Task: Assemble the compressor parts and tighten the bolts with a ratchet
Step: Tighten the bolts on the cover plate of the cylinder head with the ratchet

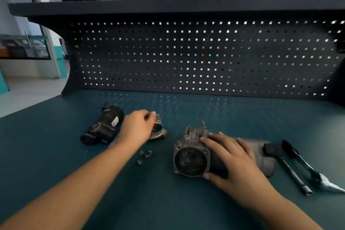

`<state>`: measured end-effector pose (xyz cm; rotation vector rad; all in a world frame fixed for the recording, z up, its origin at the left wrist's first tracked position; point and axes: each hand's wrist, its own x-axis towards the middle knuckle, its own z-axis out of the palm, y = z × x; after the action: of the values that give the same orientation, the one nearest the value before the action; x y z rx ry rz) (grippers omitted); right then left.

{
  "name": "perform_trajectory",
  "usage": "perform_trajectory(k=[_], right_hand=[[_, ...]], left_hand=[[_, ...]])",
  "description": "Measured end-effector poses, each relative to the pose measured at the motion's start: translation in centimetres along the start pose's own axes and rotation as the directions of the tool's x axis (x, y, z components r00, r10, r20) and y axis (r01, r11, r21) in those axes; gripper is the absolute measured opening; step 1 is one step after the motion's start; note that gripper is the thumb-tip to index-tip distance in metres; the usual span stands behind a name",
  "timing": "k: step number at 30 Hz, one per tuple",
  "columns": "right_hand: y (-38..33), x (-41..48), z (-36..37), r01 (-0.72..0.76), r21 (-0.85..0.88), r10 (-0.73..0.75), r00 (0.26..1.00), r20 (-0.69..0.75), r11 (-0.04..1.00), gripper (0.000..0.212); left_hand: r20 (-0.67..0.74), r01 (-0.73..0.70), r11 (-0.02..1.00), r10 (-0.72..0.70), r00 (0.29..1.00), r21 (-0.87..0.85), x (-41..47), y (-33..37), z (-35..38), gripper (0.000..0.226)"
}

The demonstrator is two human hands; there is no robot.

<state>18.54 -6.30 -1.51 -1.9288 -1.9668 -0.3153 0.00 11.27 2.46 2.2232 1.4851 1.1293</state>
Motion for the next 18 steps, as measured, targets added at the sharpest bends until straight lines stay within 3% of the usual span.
perform_trajectory(k=[2, 4, 7, 9, 12, 15, 18], right_hand=[[-0.1, 0.0, 0.0, 0.004, 0.001, -0.004, 1.0, -0.004, 1.0, 0.072], [-0.2, 0.0, 0.1, 0.004, 0.013, -0.003, 1.0, -0.031, 1.0, 0.076], [-0.2, 0.2, 0.1, 0.021, 0.007, -0.019, 0.987, -0.16, 1.0, 0.088], [-0.2, 0.3, 0.6, 0.027, -0.002, -0.027, 0.974, -0.226, 1.0, 0.083], [-0.2, 0.4, 1.2, 0.001, 0.007, 0.001, 0.969, -0.245, 1.0, 0.072], [-0.2, 0.5, 1.4, -0.018, -0.009, 0.016, 0.972, -0.236, 1.0, 0.069], [-0.3, 0.5, 1.3, -0.03, 0.006, 0.031, 0.974, -0.224, 1.0, 0.066]], left_hand=[[0.03, 0.007, 0.993, -0.01, 0.999, 0.12, 4.2, -1.7, 0.4, 0.022], [0.194, -0.018, 0.967, -0.033, 0.98, 0.254, 7.6, -3.5, 1.5, 0.024], [0.365, -0.063, 0.951, -0.055, 0.93, 0.304, 11.0, -4.9, 3.4, 0.04], [0.466, -0.082, 0.949, -0.073, 0.882, 0.305, 12.3, -5.3, 4.9, 0.056], [0.606, -0.129, 0.889, -0.187, 0.773, 0.439, 13.5, -5.6, 7.0, 0.076], [0.63, -0.126, 0.872, -0.234, 0.741, 0.473, 14.5, -5.9, 7.8, 0.089], [0.592, -0.106, 0.903, -0.18, 0.785, 0.416, 15.0, -6.1, 8.3, 0.089]])
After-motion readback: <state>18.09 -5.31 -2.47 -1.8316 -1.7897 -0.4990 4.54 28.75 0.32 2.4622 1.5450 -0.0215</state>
